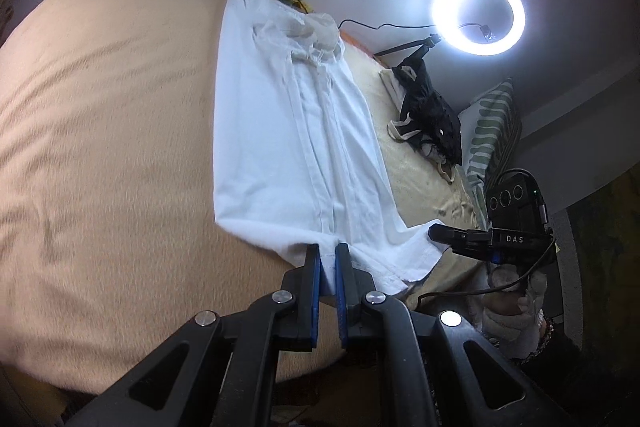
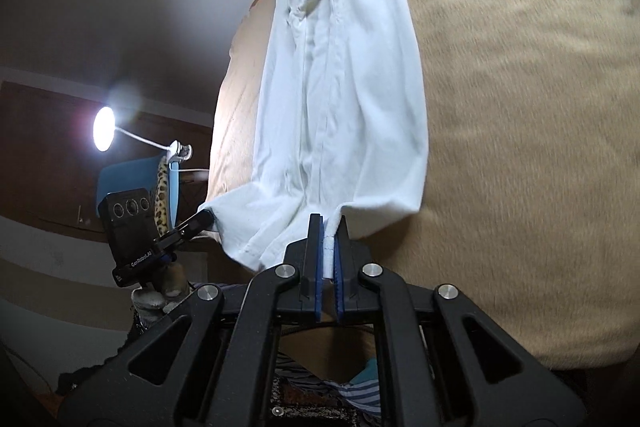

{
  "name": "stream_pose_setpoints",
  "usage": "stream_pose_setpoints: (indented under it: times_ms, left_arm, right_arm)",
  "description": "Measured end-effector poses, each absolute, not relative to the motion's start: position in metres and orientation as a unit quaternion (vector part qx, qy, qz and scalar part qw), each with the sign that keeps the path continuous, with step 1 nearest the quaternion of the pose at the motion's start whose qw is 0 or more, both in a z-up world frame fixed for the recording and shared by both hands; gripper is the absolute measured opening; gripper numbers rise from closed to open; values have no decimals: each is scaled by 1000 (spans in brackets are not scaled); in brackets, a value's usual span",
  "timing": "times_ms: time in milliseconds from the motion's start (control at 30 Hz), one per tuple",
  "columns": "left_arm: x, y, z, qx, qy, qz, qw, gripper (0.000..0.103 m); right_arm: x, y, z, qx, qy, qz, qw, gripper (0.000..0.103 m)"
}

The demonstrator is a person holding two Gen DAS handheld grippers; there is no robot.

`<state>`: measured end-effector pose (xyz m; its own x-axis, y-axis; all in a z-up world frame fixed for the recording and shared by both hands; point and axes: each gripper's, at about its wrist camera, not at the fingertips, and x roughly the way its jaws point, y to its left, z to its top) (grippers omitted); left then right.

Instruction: Fold small clothes

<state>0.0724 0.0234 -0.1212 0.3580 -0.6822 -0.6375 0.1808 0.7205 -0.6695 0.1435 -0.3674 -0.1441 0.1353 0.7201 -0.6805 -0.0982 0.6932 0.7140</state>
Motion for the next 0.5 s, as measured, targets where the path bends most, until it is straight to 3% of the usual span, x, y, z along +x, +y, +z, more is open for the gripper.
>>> stream_pose_setpoints:
  times_ms: [500]
  left_arm:
    - [171, 25, -129, -246, 511, -256, 783, 3]
  right_arm:
    - [233, -366, -160, 281, 605, 230, 709, 6]
